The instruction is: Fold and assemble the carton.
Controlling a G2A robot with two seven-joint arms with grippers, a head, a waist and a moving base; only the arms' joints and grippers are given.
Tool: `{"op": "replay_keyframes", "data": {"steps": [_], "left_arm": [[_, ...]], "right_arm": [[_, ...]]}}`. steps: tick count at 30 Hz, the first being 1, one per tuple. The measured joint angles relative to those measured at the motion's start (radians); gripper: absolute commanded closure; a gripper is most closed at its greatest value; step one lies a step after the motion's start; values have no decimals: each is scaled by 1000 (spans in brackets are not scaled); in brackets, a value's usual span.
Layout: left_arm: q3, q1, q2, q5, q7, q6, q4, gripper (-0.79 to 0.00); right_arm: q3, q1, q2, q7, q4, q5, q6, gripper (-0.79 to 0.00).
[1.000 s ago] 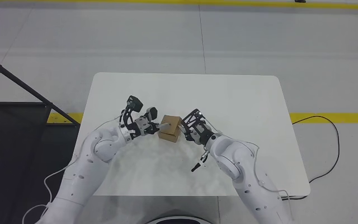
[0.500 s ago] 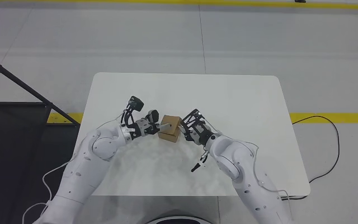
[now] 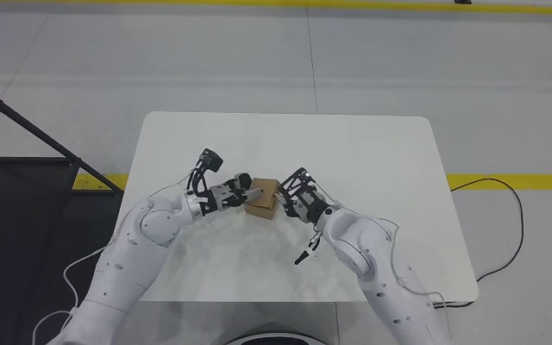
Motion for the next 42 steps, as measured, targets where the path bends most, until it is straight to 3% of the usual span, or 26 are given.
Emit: {"op": "replay_keyframes", "data": {"steps": [11,42], "left_arm": [[8,-8,5,-18,-14,-4,4,-388],[41,-14,10,58,35,20,-3,-366]], "right_arm": [[-4,5,-2,2,7,-3,8,-431],[6,-7,-2,3,11,-12,11,-443]]}}
